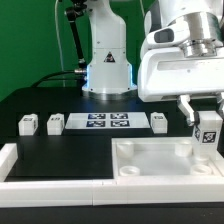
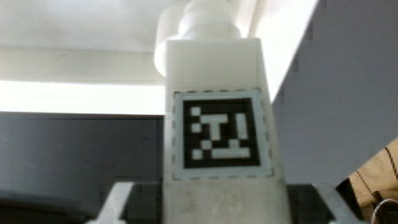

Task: Assemble square table

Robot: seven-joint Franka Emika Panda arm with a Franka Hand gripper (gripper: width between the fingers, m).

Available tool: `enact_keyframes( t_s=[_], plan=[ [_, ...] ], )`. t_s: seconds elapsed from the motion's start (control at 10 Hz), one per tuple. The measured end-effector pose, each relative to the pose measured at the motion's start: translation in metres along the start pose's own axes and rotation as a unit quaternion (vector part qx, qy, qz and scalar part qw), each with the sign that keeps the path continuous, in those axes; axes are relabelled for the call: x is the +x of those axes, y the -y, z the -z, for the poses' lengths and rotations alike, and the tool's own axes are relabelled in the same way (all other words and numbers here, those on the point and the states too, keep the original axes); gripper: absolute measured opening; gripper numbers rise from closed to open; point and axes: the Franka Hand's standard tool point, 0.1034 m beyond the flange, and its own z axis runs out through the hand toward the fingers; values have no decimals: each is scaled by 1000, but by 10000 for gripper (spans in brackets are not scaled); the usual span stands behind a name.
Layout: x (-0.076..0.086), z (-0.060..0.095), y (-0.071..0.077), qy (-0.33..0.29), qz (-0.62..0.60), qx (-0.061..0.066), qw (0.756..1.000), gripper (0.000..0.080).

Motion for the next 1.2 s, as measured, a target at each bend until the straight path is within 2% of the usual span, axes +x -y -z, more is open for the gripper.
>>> enact_keyframes(
  t_s=[0.2, 0.5, 0.9, 1.2],
  plan=[
    [15, 4, -6, -7, -1, -1, 1000, 292],
    [26, 6, -10, -12, -5, -2, 1000, 292],
    [13, -6, -13, -2, 0, -6, 1000, 292],
    [13, -10, -12, -8, 2, -6, 1000, 292]
  ],
)
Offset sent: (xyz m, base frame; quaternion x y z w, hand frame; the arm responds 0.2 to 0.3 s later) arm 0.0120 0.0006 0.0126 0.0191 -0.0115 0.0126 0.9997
